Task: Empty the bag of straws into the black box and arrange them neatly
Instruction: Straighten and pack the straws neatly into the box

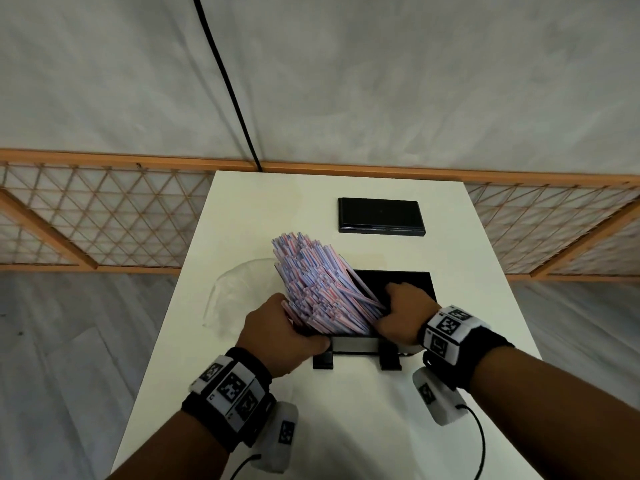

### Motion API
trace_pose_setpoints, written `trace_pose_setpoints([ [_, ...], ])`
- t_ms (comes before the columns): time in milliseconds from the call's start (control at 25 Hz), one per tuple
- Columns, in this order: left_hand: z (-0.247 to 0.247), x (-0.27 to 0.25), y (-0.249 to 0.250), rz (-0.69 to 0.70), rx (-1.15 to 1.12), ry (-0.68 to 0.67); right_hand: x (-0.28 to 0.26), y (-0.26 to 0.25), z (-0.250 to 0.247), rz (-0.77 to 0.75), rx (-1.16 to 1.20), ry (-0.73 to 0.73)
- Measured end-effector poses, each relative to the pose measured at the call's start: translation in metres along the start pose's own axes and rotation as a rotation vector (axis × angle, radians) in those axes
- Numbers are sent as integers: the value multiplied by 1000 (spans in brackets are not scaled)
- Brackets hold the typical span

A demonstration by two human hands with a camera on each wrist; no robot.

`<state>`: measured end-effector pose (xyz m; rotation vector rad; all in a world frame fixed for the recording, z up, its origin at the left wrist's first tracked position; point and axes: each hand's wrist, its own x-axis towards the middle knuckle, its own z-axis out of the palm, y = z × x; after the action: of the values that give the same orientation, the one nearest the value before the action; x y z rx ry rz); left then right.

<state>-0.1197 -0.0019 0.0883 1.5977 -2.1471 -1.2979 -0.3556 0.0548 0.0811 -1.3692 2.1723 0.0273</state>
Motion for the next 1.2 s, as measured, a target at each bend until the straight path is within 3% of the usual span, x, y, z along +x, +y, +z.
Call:
trace_pose_setpoints([
  [160, 10, 1, -8, -53, -123, 19, 15, -18, 6, -49, -41, -110],
  [400, 11, 5, -15, -41, -172, 18, 19, -28, 5, -228, -119, 127],
  [560, 9, 4, -16, -39, -160, 20, 21, -29, 2, -190, -168, 146],
  [720, 6, 4, -14, -16, -157, 8, 2, -12, -1, -110, 10, 245],
  [800, 3, 5, -12, 15, -108, 7, -15, -7, 0, -110, 41, 171],
  [920, 0, 3, 0, 72, -56, 9, -34, -13, 13, -227, 143, -23],
  [1080, 6, -2, 16, 6, -195, 26, -27, -14, 32, -417, 110, 142],
  [1200, 7, -2, 25, -78, -267, 58, -23, -10, 46, -404, 130, 216],
])
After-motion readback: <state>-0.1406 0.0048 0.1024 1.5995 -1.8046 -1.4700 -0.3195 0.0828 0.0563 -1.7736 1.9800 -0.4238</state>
